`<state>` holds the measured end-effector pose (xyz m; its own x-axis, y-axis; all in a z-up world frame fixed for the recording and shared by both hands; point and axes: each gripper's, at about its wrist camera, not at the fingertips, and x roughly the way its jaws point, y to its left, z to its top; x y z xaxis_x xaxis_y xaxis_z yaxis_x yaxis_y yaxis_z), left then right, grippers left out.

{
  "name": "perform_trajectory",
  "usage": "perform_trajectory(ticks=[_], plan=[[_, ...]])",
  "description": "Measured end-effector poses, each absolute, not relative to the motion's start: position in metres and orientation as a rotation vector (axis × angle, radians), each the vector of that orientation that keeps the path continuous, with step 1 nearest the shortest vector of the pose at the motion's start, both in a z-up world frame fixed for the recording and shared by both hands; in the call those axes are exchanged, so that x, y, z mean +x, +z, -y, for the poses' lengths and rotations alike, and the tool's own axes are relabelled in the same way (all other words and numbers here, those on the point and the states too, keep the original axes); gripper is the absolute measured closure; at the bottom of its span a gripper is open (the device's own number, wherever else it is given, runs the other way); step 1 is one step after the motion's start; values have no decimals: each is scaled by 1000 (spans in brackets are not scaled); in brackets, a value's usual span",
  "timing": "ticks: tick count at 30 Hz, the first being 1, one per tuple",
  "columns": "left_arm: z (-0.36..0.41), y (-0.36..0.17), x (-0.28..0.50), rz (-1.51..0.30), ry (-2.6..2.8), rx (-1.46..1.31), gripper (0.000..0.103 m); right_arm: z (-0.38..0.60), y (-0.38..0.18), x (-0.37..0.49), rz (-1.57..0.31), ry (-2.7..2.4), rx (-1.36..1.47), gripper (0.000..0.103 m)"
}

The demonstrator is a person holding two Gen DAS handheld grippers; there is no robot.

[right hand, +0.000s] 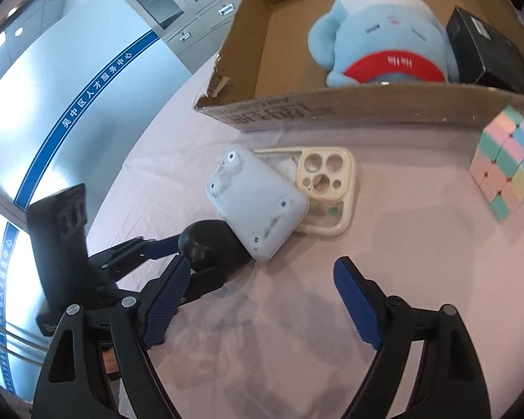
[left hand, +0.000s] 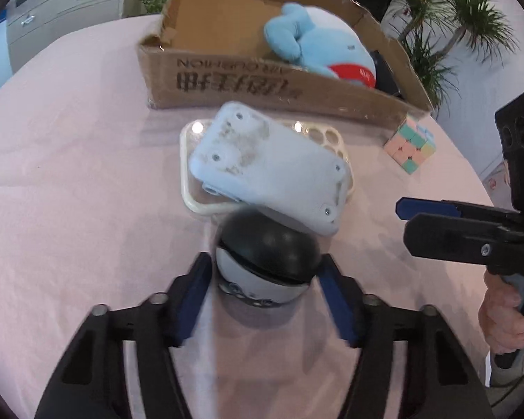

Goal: Organize objects
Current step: 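Move both grippers to the black dome-shaped object, then close both grippers on the black dome object and lift it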

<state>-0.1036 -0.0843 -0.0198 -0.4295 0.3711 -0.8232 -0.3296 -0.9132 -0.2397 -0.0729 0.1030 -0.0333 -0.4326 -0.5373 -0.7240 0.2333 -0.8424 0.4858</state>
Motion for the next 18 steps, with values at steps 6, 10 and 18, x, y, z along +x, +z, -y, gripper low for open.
perform_trajectory(ticks=[6,10,18], plan=[[72,-21,-98,22,2335,-1345,45,-98,-38,-63,446,-2237,1345,19],[48,-20,-81,-12,2270,-1319,45,-100,-41,-43,419,-2219,1369,19],[-12,-19,-23,3,2109,-1266,45,-144,-53,10,471,-2274,1412,19]])
